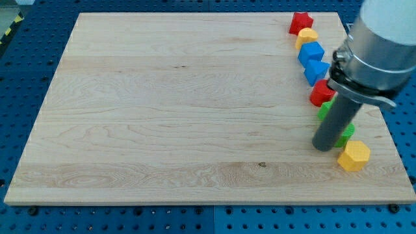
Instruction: Move the green star towards bottom right
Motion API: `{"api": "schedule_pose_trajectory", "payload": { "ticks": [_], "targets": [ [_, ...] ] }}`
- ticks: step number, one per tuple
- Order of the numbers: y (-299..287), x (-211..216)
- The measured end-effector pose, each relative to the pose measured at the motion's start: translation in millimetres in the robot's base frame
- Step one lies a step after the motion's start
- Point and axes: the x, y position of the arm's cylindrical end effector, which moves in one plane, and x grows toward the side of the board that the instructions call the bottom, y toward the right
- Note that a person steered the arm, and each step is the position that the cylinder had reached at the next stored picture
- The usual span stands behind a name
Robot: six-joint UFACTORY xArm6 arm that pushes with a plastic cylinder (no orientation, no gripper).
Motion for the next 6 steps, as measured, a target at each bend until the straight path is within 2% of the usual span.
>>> {"api": "schedule_pose_trajectory", "payload": {
  "ticks": [3,5,6],
  "targets": [
    [-9.3,-18.8],
    [-27.2,-63.6],
    [-16.7,-65.0]
  ]
}}
